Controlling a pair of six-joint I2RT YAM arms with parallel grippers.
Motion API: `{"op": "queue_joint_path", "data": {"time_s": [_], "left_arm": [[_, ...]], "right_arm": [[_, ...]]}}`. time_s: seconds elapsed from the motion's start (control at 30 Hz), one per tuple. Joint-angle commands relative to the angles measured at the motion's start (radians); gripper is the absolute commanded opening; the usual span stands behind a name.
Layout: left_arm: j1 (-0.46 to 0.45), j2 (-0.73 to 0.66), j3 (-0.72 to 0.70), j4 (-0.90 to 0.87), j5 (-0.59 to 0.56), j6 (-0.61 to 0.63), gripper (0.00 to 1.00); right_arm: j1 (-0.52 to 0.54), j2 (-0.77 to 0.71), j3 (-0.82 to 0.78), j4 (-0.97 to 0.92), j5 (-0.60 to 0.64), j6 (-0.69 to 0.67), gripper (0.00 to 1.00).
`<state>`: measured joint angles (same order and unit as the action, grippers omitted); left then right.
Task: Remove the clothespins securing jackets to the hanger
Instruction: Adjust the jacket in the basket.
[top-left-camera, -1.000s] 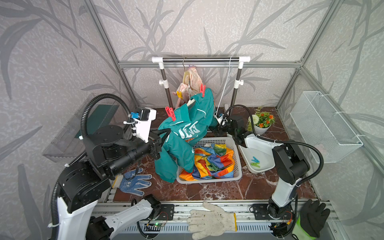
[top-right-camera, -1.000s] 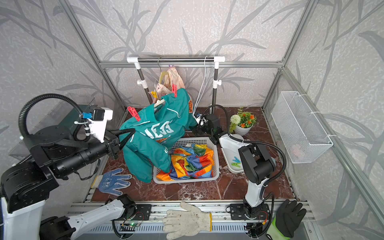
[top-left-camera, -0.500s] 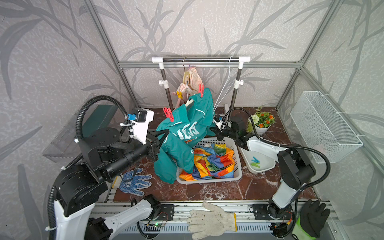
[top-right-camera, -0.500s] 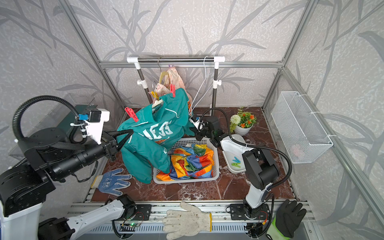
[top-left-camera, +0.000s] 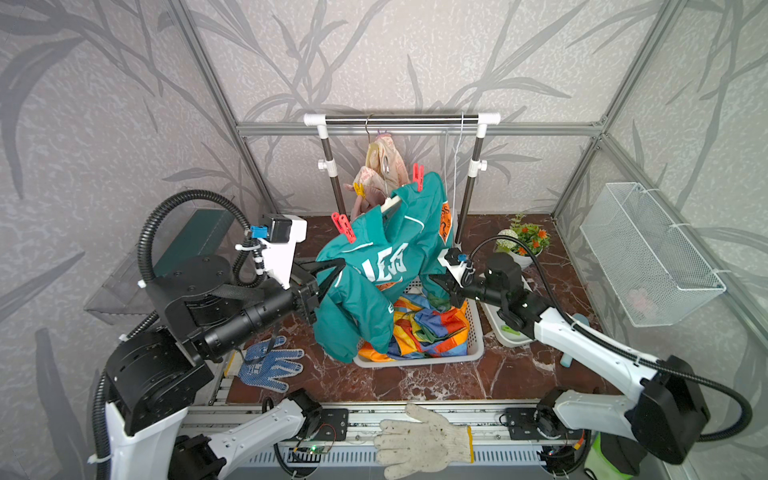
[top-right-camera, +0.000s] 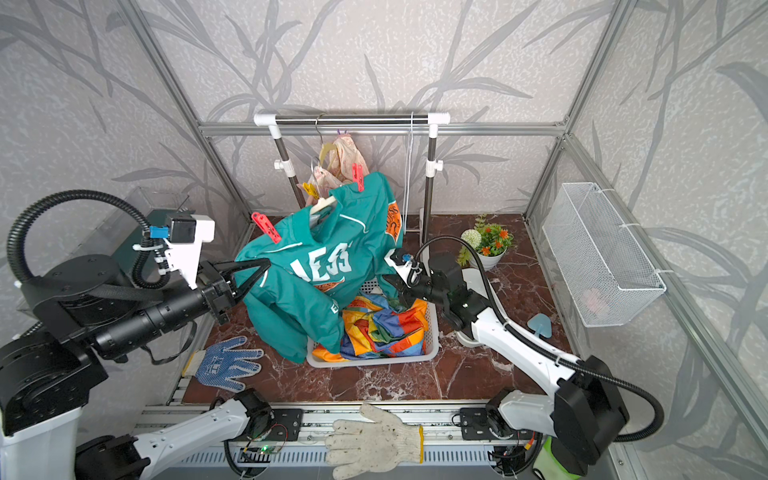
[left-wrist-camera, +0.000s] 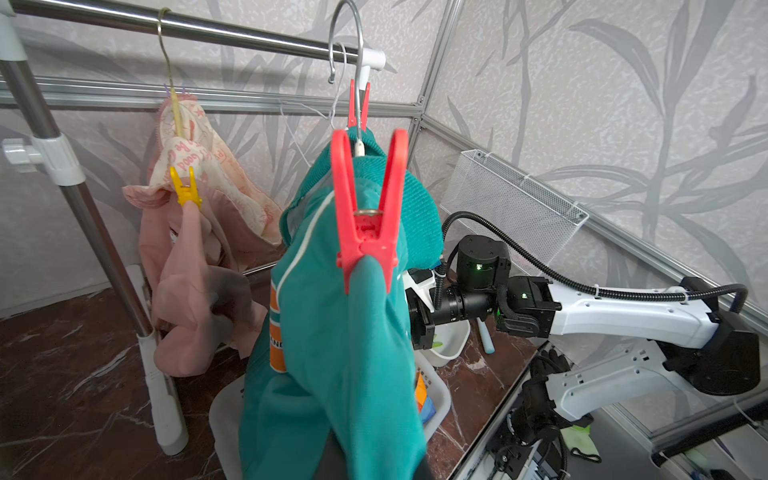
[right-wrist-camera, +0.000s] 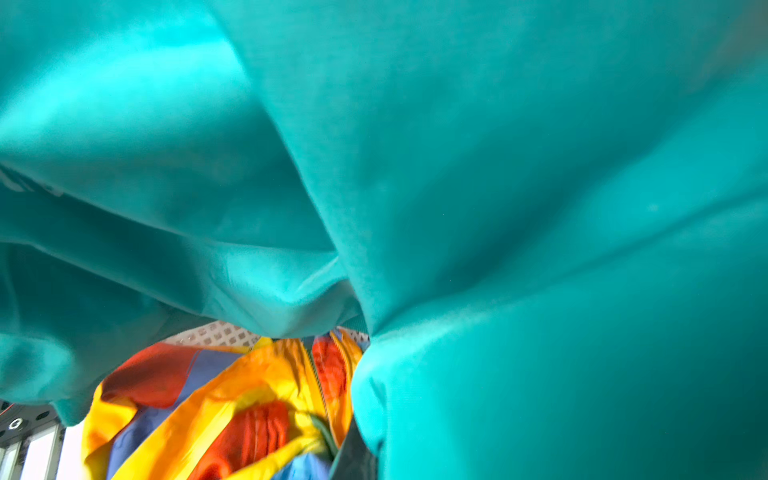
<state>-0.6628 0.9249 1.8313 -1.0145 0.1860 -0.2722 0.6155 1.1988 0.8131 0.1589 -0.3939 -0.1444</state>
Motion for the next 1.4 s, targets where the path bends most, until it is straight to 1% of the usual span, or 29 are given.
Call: {"op": "queue_joint_path", "data": {"time_s": [0.0, 0.2, 0.3, 0.37, 0.5, 0.73, 0.83, 0.9, 0.93, 1.0, 1.07, 1.13, 1.17, 1.23, 1.27, 1.3, 1.37], "left_arm": [[-0.003, -0.018, 0.028, 0.172, 0.052, -0.021, 0.0], [-0.003, -0.024, -0.015, 0.194, 0.076, -0.027, 0.0], [-0.003, -0.034, -0.079, 0.224, 0.068, -0.027, 0.0], [-0.003, -0.026, -0.113, 0.219, 0.061, -0.012, 0.0], [-0.003, -0.002, -0.172, 0.214, -0.001, 0.043, 0.0], [-0.003, 0.021, -0.275, 0.319, -0.045, 0.154, 0.0], [-0.003, 0.042, -0.282, 0.317, -0.031, 0.191, 0.0], [-0.004, 0.054, -0.282, 0.291, -0.017, 0.209, 0.0], [-0.003, 0.057, -0.285, 0.274, -0.019, 0.217, 0.0], [-0.004, 0.046, -0.3, 0.247, -0.021, 0.238, 0.0], [-0.003, 0.029, -0.315, 0.226, -0.061, 0.256, 0.0], [-0.003, 0.016, -0.309, 0.221, -0.096, 0.26, 0.0], [-0.003, 0.014, -0.302, 0.223, -0.095, 0.257, 0.0], [-0.003, 0.019, -0.279, 0.224, -0.07, 0.247, 0.0], [-0.003, 0.026, -0.266, 0.223, -0.056, 0.242, 0.0], [-0.003, 0.034, -0.259, 0.223, -0.048, 0.242, 0.0], [-0.004, 0.05, -0.249, 0.225, -0.043, 0.243, 0.0]], "right_arm": [[0.01, -0.093, -0.051, -0.071, 0.053, 0.045, 0.0], [0.035, -0.238, -0.157, -0.119, 0.123, 0.105, 0.0], [0.051, -0.276, -0.195, -0.131, 0.156, 0.128, 0.0], [0.055, -0.279, -0.222, -0.131, 0.175, 0.14, 0.0], [0.056, -0.248, -0.248, -0.126, 0.202, 0.15, 0.01], [0.058, -0.206, -0.275, -0.152, 0.333, 0.181, 0.03], [0.057, -0.196, -0.272, -0.181, 0.345, 0.194, 0.15], [0.057, -0.188, -0.258, -0.212, 0.326, 0.197, 0.28], [0.056, -0.187, -0.249, -0.235, 0.323, 0.199, 0.33], [0.056, -0.199, -0.236, -0.269, 0.33, 0.203, 0.4], [0.057, -0.232, -0.23, -0.294, 0.343, 0.21, 0.6], [0.056, -0.269, -0.225, -0.312, 0.358, 0.222, 0.72], [0.056, -0.286, -0.219, -0.326, 0.369, 0.227, 0.75], [0.056, -0.318, -0.192, -0.37, 0.383, 0.236, 0.91], [0.056, -0.33, -0.17, -0.4, 0.385, 0.243, 0.96], [0.059, -0.337, -0.149, -0.426, 0.381, 0.248, 0.98], [0.086, -0.354, -0.106, -0.475, 0.373, 0.251, 0.99]]}}
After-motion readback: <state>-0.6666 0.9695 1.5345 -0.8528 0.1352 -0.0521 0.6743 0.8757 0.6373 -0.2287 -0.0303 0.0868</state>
